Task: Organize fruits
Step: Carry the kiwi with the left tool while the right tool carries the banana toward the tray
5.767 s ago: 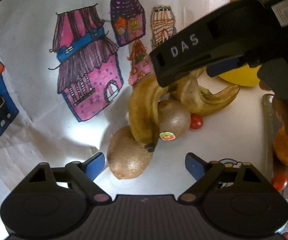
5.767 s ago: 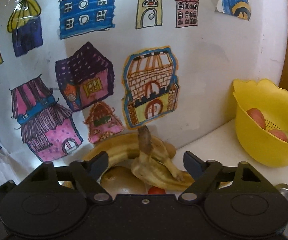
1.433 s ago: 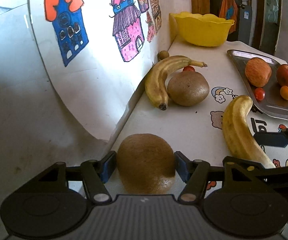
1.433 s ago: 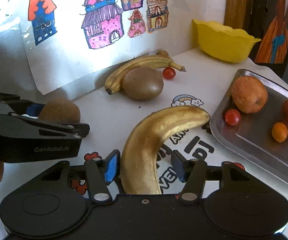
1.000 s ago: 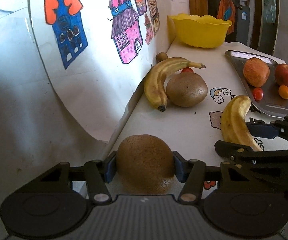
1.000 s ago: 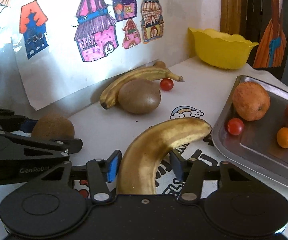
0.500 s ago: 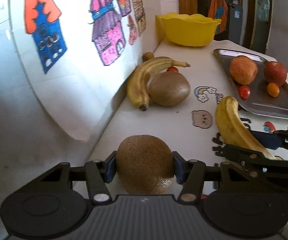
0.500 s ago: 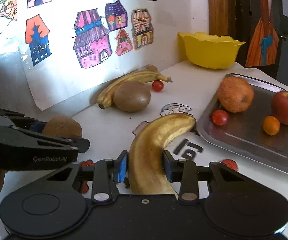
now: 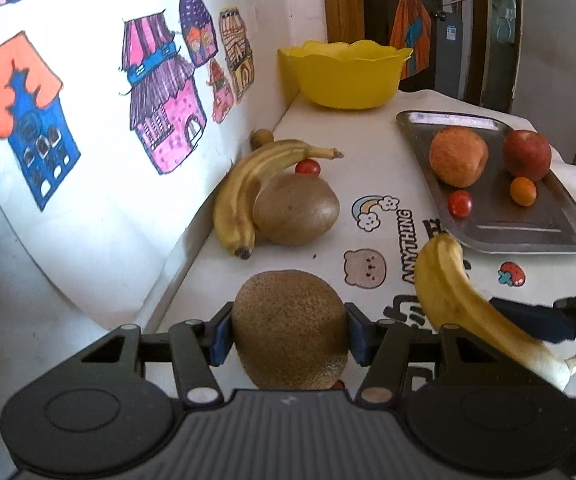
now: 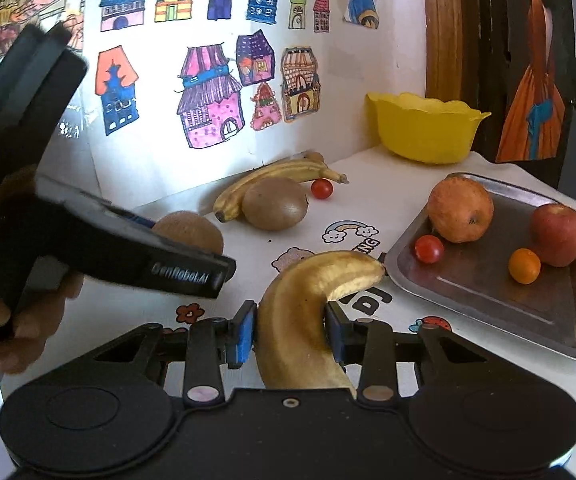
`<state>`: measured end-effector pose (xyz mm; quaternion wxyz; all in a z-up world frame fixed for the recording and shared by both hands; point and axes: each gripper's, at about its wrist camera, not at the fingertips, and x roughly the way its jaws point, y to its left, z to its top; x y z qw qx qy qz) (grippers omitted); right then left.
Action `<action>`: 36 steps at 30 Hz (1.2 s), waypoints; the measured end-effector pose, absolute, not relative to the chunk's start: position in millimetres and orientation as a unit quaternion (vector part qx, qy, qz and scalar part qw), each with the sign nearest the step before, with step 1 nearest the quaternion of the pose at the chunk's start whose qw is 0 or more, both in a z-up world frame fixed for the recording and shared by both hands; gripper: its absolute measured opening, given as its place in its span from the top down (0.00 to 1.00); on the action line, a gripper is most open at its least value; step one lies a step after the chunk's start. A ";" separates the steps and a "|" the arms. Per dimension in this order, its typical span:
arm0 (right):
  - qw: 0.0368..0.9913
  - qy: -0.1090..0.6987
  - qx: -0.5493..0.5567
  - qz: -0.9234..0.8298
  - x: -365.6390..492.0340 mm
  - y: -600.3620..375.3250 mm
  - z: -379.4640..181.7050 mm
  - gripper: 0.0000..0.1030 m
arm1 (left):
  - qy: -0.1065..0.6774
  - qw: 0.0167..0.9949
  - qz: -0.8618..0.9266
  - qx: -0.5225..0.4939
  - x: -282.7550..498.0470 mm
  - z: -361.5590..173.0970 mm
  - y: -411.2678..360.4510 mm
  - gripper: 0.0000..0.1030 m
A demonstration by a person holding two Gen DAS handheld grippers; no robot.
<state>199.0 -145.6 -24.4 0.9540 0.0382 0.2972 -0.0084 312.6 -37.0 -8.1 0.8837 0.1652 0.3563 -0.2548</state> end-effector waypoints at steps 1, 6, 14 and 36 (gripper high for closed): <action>0.954 0.296 0.036 -0.008 197.9 -144.9 -24.5 0.63 | 0.355 0.884 -0.256 0.165 312.6 -6.9 -37.7 0.42; 0.956 0.292 0.013 -0.008 194.3 -139.1 -23.0 0.63 | 0.346 0.886 -0.263 0.159 312.6 -0.6 -38.5 0.42; 0.958 0.286 -0.025 -0.020 189.7 -132.8 -18.5 0.63 | 0.349 0.885 -0.266 0.154 312.1 4.1 -38.0 0.42; 0.953 0.272 -0.100 -0.093 196.4 -212.1 -16.0 0.76 | 0.339 0.873 -0.319 0.143 303.8 5.3 -115.5 0.42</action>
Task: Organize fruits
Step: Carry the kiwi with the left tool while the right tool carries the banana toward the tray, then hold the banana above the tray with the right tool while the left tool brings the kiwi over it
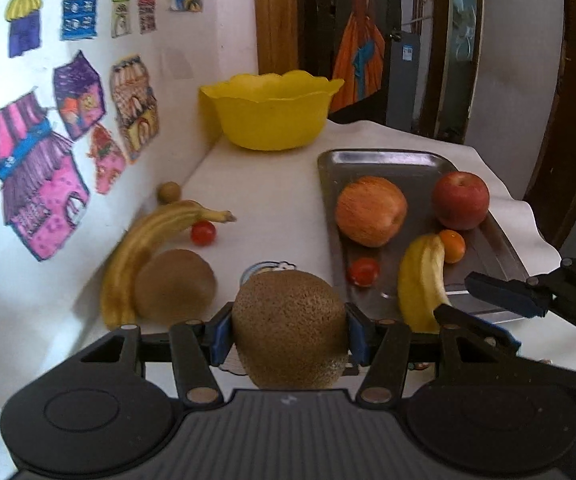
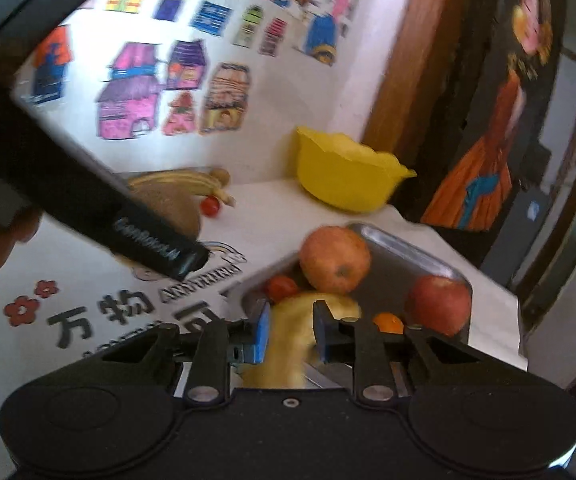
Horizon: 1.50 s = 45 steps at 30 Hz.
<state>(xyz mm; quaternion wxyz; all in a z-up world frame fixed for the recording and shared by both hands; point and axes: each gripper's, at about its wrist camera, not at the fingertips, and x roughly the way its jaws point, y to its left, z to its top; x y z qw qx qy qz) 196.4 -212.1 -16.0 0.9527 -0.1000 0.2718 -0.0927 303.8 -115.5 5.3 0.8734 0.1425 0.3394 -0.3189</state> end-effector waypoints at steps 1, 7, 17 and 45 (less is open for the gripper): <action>0.952 0.277 -0.089 -0.096 196.4 -217.1 -17.3 0.75 | 0.343 0.872 -0.319 0.145 304.1 3.3 -117.9 0.42; 0.956 0.279 0.002 -0.094 198.5 -235.7 -16.6 0.68 | 0.353 0.871 -0.310 0.147 310.9 -5.0 -126.0 0.42; 0.934 0.300 0.161 -0.106 211.9 -261.1 -23.2 0.44 | 0.356 0.876 -0.293 0.144 324.1 -7.8 -129.3 0.42; 0.942 0.291 0.154 -0.070 205.9 -299.6 -6.2 0.62 | 0.358 0.869 -0.320 0.118 330.5 -12.1 -175.2 0.42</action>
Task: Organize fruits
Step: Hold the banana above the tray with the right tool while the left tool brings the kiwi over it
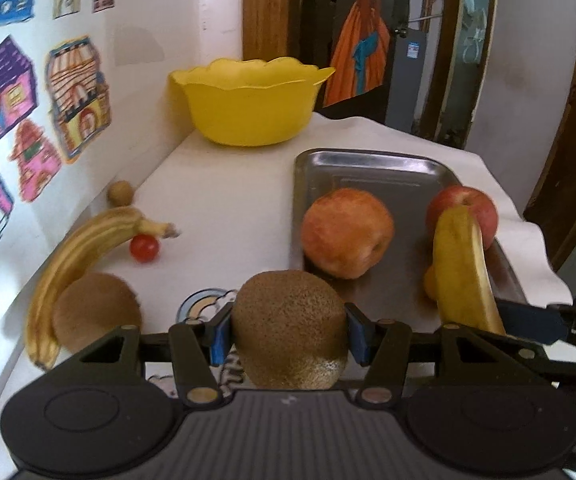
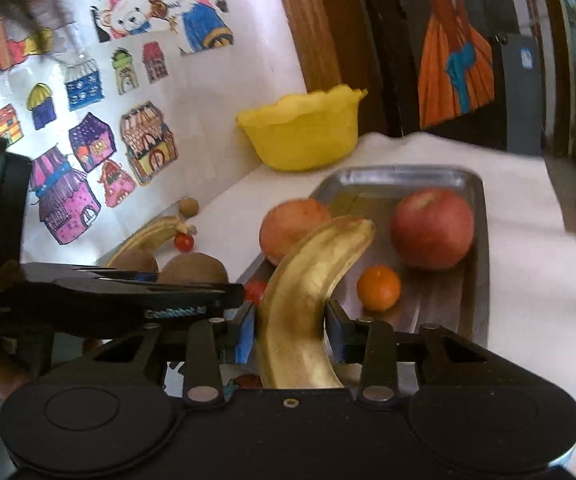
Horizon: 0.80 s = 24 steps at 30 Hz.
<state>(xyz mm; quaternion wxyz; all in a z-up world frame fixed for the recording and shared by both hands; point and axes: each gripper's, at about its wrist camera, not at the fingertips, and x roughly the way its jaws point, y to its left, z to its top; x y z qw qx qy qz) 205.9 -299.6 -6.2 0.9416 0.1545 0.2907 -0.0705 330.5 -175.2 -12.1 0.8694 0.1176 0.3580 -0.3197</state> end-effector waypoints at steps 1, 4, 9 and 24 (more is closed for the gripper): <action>0.944 0.288 0.148 -0.070 206.0 -300.8 -3.7 0.62 | 0.357 0.869 -0.323 0.118 330.4 -11.9 -177.8 0.42; 0.943 0.287 0.155 -0.071 207.3 -311.6 -1.3 0.62 | 0.355 0.867 -0.330 0.119 330.0 -12.1 -185.5 0.42; 0.939 0.281 0.180 -0.078 206.9 -330.1 3.5 0.62 | 0.354 0.866 -0.334 0.118 330.3 -12.7 -192.5 0.42; 0.937 0.252 0.220 -0.097 186.5 -343.9 42.0 0.62 | 0.352 0.861 -0.346 0.120 329.0 -14.5 -212.5 0.42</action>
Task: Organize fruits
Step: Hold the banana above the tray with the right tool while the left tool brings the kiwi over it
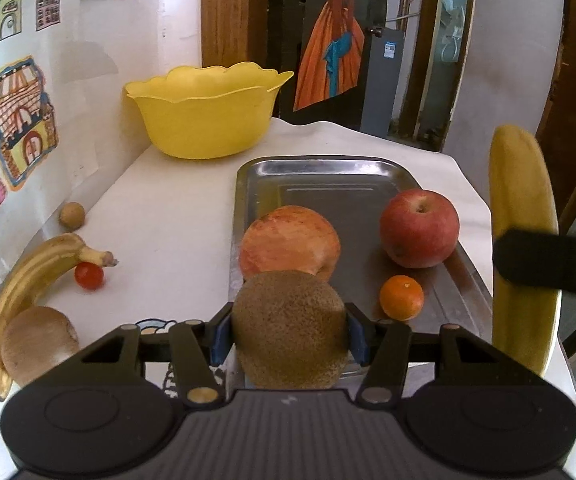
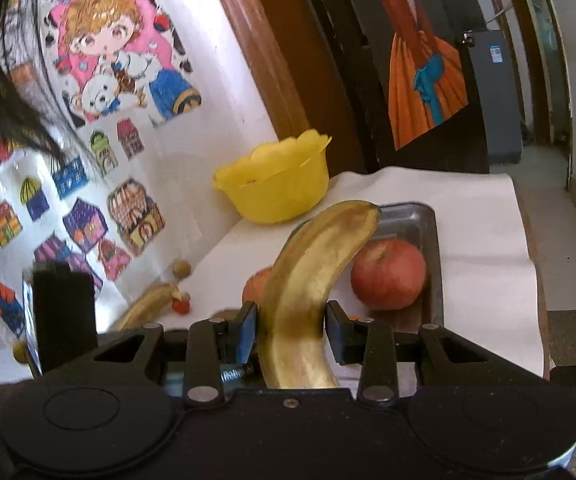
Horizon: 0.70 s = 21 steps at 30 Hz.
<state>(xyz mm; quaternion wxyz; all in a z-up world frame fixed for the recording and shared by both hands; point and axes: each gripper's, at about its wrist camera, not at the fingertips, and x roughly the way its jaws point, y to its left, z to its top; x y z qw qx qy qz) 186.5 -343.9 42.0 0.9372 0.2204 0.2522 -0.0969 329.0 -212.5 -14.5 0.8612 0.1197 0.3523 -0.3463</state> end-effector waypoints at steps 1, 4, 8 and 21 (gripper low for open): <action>0.938 0.250 0.218 -0.098 187.7 -345.4 44.0 0.62 | 0.351 0.861 -0.348 0.120 328.6 -14.8 -213.7 0.42; 0.941 0.242 0.217 -0.100 193.0 -353.7 45.9 0.62 | 0.345 0.862 -0.351 0.124 327.3 -16.0 -216.7 0.42; 0.942 0.241 0.215 -0.095 211.0 -369.2 39.5 0.62 | 0.334 0.864 -0.353 0.131 326.0 -17.5 -221.7 0.42; 0.934 0.301 0.181 -0.062 265.0 -385.6 9.1 0.63 | 0.315 0.868 -0.357 0.141 317.6 -21.1 -232.0 0.42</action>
